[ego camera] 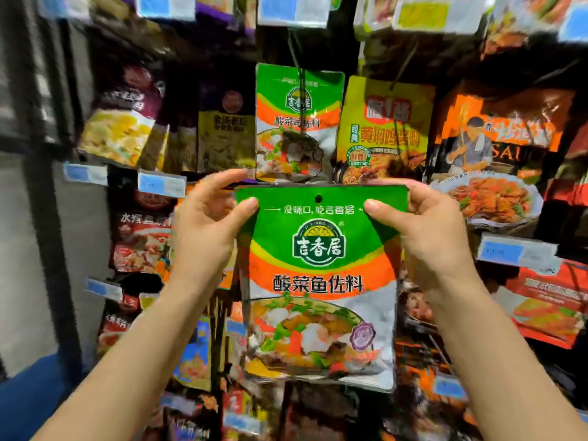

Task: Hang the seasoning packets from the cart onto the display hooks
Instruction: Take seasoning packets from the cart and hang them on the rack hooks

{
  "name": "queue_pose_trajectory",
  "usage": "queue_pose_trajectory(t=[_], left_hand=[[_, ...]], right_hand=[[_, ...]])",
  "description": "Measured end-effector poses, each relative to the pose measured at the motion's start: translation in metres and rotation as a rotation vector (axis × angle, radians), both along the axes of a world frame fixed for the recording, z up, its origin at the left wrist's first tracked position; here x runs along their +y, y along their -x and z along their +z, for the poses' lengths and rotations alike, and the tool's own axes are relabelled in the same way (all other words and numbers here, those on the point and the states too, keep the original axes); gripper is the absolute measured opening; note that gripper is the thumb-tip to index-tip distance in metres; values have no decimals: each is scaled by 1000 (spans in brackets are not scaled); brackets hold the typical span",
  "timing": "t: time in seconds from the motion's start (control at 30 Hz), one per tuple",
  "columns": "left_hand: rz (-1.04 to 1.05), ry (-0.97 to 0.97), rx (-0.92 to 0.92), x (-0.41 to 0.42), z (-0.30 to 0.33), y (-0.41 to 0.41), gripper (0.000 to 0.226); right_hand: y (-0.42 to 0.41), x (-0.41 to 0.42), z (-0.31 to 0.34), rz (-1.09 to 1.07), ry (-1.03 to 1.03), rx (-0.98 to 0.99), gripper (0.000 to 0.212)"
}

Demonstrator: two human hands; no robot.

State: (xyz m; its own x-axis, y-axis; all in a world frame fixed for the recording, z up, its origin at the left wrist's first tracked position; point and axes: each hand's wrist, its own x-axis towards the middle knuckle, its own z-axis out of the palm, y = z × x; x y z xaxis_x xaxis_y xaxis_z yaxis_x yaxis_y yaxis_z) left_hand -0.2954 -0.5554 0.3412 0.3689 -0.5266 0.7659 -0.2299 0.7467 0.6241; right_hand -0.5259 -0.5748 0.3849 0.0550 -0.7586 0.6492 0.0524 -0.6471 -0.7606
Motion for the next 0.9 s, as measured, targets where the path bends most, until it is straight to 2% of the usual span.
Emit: queue_pose_trajectory(t=[0.1, 0.23, 0.3, 0.43, 0.5, 0.63, 0.73, 0.9], left_hand=[[108, 95, -75, -8, 40, -13, 31], [205, 167, -105, -30, 84, -25, 31], [285, 189, -106, -42, 107, -30, 35], [369, 227, -111, -64, 144, -38, 46], [395, 228, -108, -76, 157, -44, 56], [425, 198, -67, -100, 169, -53, 75], [425, 184, -25, -119, 174, -60, 80], [337, 134, 147, -140, 202, -64, 92]], right_hand=[[-12, -27, 33, 59, 110, 46, 28], [-31, -72, 73, 27, 183, 41, 23], [-39, -94, 93, 6, 221, 64, 28], [-54, -125, 126, 28, 263, 35, 17], [-60, -136, 137, 32, 280, 28, 20], [-66, -157, 150, -3, 274, 17, 24], [-74, -171, 157, 0, 277, 25, 28], [-90, -182, 181, 51, 190, -108, 39]])
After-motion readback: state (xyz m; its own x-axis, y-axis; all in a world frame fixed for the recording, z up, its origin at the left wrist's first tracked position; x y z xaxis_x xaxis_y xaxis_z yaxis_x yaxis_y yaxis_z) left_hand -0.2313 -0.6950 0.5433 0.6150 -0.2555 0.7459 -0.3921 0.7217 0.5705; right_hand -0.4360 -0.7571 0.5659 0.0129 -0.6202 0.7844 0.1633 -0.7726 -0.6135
